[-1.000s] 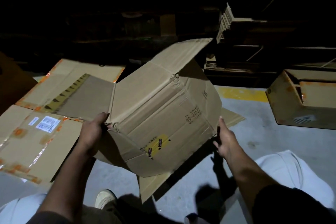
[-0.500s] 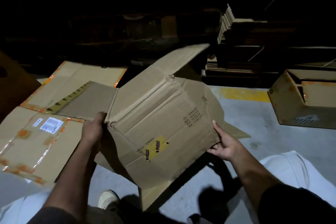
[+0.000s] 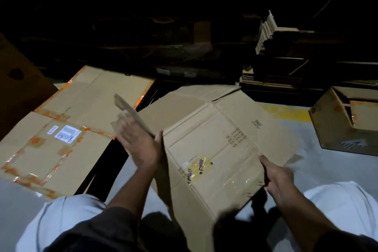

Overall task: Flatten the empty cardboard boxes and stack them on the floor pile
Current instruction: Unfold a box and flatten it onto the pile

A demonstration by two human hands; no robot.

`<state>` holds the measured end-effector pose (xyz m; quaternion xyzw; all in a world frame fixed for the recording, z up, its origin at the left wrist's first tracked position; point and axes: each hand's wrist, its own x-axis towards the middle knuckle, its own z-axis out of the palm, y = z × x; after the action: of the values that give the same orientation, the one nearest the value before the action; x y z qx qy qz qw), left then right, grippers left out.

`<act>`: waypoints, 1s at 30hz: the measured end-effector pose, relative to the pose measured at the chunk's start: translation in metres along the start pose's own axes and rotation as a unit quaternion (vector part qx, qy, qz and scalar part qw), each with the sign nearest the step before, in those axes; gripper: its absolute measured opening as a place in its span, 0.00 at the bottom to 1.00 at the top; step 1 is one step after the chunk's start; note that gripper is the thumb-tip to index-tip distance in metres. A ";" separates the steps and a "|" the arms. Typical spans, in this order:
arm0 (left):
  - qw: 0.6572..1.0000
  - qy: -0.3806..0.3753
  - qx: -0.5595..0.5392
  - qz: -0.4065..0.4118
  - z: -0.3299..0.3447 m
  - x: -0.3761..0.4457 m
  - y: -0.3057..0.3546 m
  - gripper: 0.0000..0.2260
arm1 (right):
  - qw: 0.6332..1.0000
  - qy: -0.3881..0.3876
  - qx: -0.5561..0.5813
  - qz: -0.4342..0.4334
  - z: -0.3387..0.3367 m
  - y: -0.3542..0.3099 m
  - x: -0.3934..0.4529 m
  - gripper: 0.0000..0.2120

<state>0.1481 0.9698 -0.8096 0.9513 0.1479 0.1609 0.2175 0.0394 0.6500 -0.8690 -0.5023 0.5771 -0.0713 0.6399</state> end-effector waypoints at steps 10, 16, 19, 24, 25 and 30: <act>0.905 -0.368 0.135 0.167 0.053 -0.060 -0.005 0.23 | 0.985 0.147 0.040 -0.084 -0.028 -0.016 -0.029 0.38; 0.782 -0.611 -0.013 0.121 0.032 -0.101 0.015 0.26 | 0.982 0.005 0.173 0.074 -0.032 -0.014 -0.016 0.19; 0.761 -0.637 -0.074 0.093 0.028 -0.117 0.031 0.37 | 0.984 -0.063 0.141 0.093 -0.025 -0.019 -0.021 0.13; 0.761 -0.624 -0.060 0.166 0.020 -0.143 0.055 0.53 | 0.991 -0.115 0.048 0.053 -0.020 -0.037 -0.029 0.11; 0.773 -0.607 -0.049 0.179 0.019 -0.148 0.058 0.53 | 0.992 -0.115 0.044 0.036 -0.019 -0.042 -0.031 0.11; 0.841 -0.491 -0.013 0.227 0.007 -0.169 0.078 0.43 | 0.992 -0.112 0.052 -0.038 -0.015 -0.063 -0.045 0.11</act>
<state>0.0143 0.8404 -0.8208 0.9098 -0.2001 -0.2803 0.2315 0.0438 0.6417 -0.7907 -0.4950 0.4778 -0.0684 0.7225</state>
